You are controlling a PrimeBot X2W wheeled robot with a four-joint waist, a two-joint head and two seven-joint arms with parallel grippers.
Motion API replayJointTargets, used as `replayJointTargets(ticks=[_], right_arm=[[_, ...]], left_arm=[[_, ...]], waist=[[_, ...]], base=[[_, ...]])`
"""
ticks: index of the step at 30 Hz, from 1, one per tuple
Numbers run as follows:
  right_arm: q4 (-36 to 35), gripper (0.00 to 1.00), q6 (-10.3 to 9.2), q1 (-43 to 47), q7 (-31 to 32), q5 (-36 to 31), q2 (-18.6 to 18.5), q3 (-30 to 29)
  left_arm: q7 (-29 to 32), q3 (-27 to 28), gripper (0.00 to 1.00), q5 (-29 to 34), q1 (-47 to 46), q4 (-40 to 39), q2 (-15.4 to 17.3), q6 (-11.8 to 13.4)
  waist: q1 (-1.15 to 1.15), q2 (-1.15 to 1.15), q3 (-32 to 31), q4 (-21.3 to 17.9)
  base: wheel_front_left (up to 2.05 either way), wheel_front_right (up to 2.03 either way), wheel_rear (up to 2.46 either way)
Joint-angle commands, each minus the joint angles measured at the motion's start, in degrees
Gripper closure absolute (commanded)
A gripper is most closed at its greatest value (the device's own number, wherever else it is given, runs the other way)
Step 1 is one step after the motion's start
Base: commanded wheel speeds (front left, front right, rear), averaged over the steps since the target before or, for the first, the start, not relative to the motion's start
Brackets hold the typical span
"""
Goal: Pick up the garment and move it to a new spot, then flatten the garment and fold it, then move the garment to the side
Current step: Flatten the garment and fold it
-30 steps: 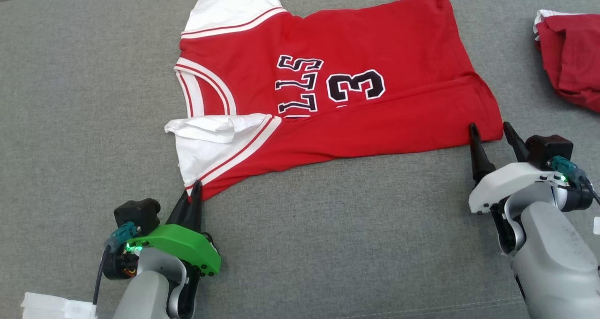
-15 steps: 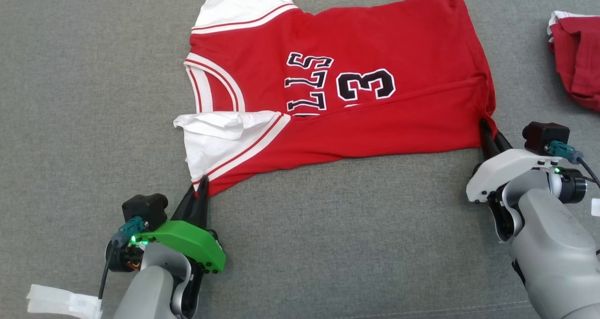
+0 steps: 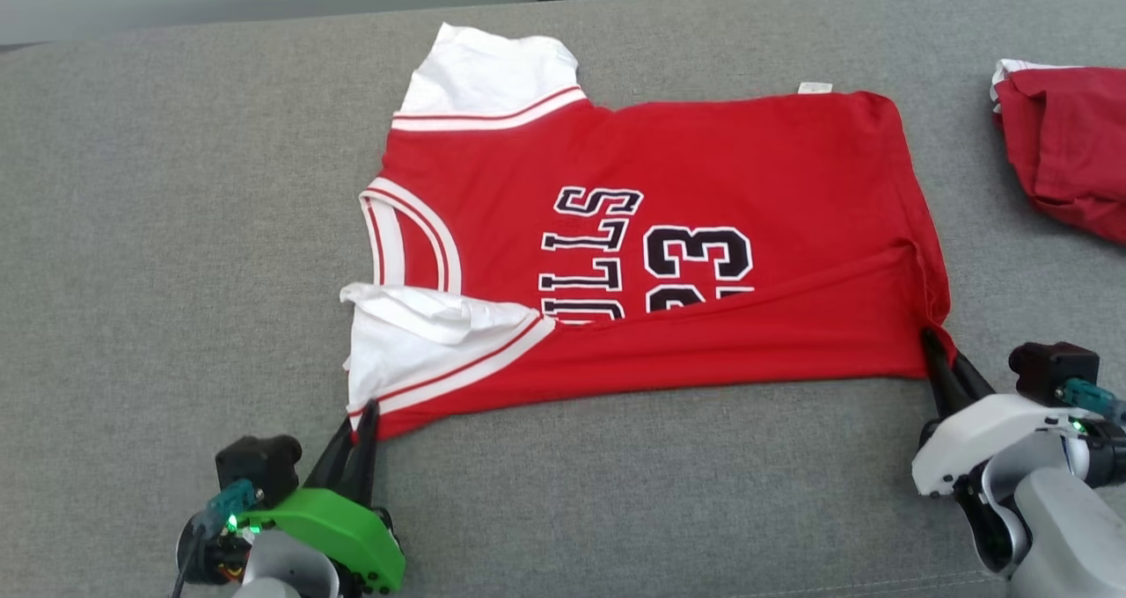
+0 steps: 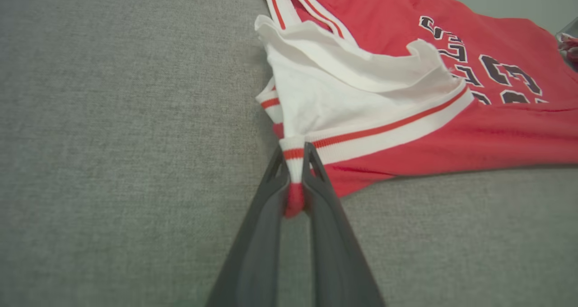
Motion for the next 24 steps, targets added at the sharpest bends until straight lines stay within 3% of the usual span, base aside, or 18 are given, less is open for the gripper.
replayJointTargets(ticks=[1, 12, 18, 20, 21, 22, 23, 24], right_arm=[[-1.25, 1.00, -0.15, 2.38, -0.03, 0.99, -1.36, -0.09], [-7.89, 1.00, -0.16, 11.64, -0.03, 4.20, -5.13, -1.08], [-9.36, 1.00, -0.17, 13.51, -0.03, 4.57, -5.53, -2.22], [-9.61, 0.69, -0.16, 13.36, -0.03, 4.17, -5.21, -2.18], [-9.84, 0.55, -0.16, 13.22, -0.03, 4.02, -5.08, -2.24], [-10.21, 0.17, -0.16, 13.10, -0.03, 3.70, -5.06, -2.50], [-10.59, 0.05, -0.16, 13.19, -0.03, 3.60, -5.10, -2.90], [-11.01, 0.00, -0.16, 13.50, -0.03, 3.75, -5.08, -3.51]], left_arm=[[0.77, -0.13, 1.00, -0.04, 2.97, -1.89, 0.91, 0.74], [6.27, -1.76, 1.00, -0.98, 16.21, -14.15, 1.86, 3.71], [7.36, -2.18, 1.00, -1.57, 18.43, -17.10, 1.37, 4.85], [7.65, -2.51, 1.00, -1.37, 17.69, -17.38, 1.04, 5.15], [7.83, -2.62, 0.68, -1.31, 17.45, -17.44, 0.94, 5.21], [7.97, -2.67, 0.19, -1.31, 17.13, -17.49, 0.95, 5.29], [8.07, -2.69, 0.00, -1.24, 16.80, -17.60, 1.05, 5.37], [7.75, -2.44, 0.00, -0.96, 16.46, -17.91, 1.22, 5.68]], waist=[[0.00, 0.00, -0.87, -0.40], [0.00, 0.00, -1.19, -0.77], [0.00, 0.00, -0.23, -0.58], [0.00, 0.00, 0.04, -0.58], [0.00, 0.00, 0.15, -0.59], [0.00, 0.00, 0.23, -0.59], [0.00, 0.00, 0.28, -0.58], [0.00, 0.00, 0.33, -0.55]], base=[[0.00, 0.00, 0.00], [0.00, 0.00, 0.00], [0.00, 0.00, 0.00], [0.00, 0.00, 0.00], [0.00, 0.00, 0.00], [0.00, 0.00, 0.00], [0.00, 0.00, 0.00], [0.00, 0.00, 0.00]])
